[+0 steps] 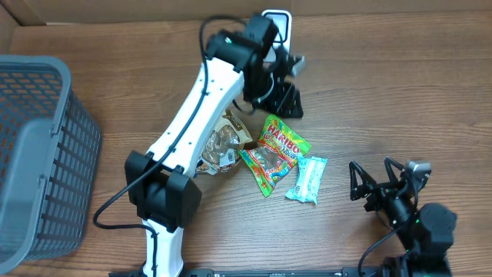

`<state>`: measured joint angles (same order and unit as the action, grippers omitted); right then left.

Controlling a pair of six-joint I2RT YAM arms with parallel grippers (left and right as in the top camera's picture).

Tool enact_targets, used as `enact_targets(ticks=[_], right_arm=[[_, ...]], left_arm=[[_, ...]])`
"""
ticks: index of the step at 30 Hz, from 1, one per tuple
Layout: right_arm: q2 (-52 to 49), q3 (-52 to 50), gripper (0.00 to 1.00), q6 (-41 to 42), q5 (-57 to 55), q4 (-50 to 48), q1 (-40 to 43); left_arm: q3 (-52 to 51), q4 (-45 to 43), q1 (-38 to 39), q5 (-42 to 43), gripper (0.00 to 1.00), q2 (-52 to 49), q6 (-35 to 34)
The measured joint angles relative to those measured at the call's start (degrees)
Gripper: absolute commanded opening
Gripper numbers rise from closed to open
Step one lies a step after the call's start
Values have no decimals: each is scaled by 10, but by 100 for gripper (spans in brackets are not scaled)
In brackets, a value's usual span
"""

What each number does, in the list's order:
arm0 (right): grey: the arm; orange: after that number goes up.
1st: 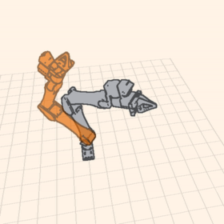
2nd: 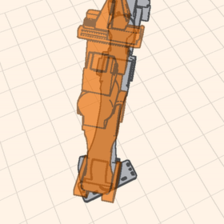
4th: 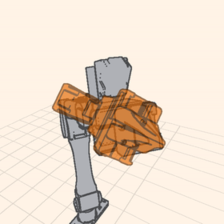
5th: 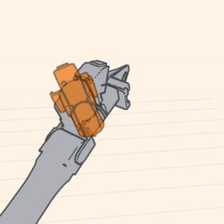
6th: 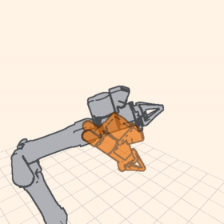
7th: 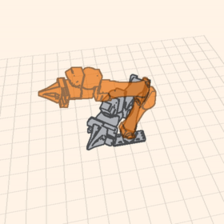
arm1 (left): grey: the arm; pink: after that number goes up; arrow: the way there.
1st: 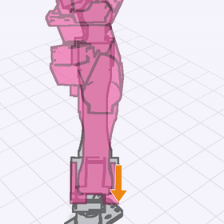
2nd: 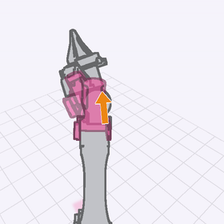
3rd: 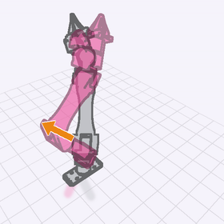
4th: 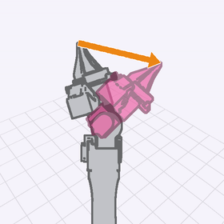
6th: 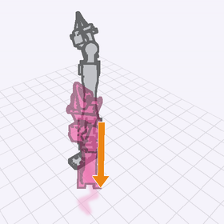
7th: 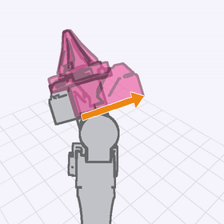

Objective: Scan the item barcode

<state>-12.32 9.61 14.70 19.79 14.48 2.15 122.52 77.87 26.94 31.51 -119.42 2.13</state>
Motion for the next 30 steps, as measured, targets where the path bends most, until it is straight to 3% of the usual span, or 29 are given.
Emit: enact_targets(ticks=[3, 7, 13, 17, 18, 21, 30], right_arm=[[-60, 81, 100, -18, 23, 45, 0], [-171, 186, 100, -47, 55, 130, 0], [-430, 362, 100, -117, 122, 304, 0], [-597, 457, 100, -130, 143, 347, 0], [-622, 468, 100, -130, 146, 349, 0], [-712, 491, 87, -130, 156, 336, 0], [-875, 492, 88, -148, 160, 342, -21]], left_arm=[[68, 6, -6, -25, 62, 0, 0], [121, 6, -16, -66, 66, 0, -2], [127, 9, -27, -138, 70, 0, -21], [127, 10, -35, -166, 74, 0, -37], [127, 10, -37, -169, 77, 0, -39], [127, 10, -38, -177, 79, 0, -50], [127, -5, -40, -183, 83, 0, -64]])
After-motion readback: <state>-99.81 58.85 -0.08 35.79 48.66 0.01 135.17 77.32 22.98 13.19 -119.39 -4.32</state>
